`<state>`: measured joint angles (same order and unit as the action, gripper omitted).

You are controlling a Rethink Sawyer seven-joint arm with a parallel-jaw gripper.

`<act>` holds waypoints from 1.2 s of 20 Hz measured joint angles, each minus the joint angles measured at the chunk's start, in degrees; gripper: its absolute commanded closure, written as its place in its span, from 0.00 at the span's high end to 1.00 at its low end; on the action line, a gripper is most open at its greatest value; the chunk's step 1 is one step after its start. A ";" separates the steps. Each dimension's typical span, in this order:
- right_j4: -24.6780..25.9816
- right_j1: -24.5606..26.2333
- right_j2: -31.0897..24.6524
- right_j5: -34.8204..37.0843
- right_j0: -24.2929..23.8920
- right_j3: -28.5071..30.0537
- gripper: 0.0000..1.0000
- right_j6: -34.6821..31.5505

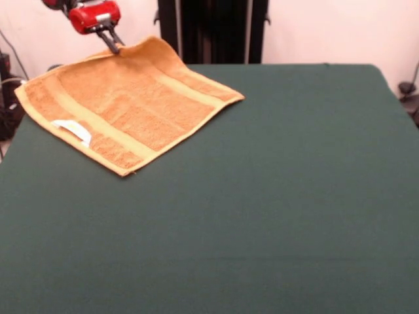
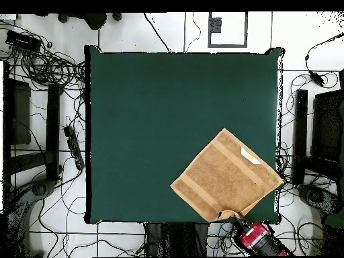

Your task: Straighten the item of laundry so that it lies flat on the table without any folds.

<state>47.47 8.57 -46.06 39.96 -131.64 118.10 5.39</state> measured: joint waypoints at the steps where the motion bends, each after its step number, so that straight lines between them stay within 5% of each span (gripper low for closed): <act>1: 0.00 0.00 0.15 0.27 -0.01 -0.22 0.00 0.63; 7: 0.00 0.00 0.88 0.75 -0.06 -0.93 0.00 2.50; 8: 0.00 0.00 1.03 0.75 -0.07 -0.97 1.00 2.76; 24: 0.03 -3.30 1.41 0.75 0.74 -0.77 1.00 3.03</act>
<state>47.50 5.27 -44.65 40.72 -130.91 117.33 8.42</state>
